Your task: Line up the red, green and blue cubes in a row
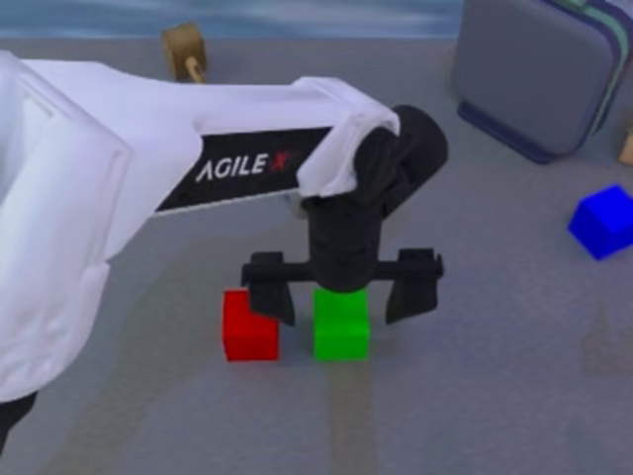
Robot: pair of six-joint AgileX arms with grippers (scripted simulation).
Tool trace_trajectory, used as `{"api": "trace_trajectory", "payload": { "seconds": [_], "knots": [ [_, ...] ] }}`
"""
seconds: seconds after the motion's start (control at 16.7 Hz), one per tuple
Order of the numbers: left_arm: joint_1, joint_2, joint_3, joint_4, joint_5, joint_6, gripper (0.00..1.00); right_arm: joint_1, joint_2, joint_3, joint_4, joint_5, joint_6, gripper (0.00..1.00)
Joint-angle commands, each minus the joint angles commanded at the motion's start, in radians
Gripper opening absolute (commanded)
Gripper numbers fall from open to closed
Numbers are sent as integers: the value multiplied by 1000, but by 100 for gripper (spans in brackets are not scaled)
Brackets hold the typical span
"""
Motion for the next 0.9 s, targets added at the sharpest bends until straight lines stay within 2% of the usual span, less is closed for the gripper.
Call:
{"api": "trace_trajectory", "payload": {
  "seconds": [0.48,0.9],
  "knots": [
    [15,-61,167,-233,0,-4,100,0,0,0,0,0,0,100],
    [27,-92,143,-220,-2,-3,100,2,29,29,-21,-1,-7,100]
  ]
}}
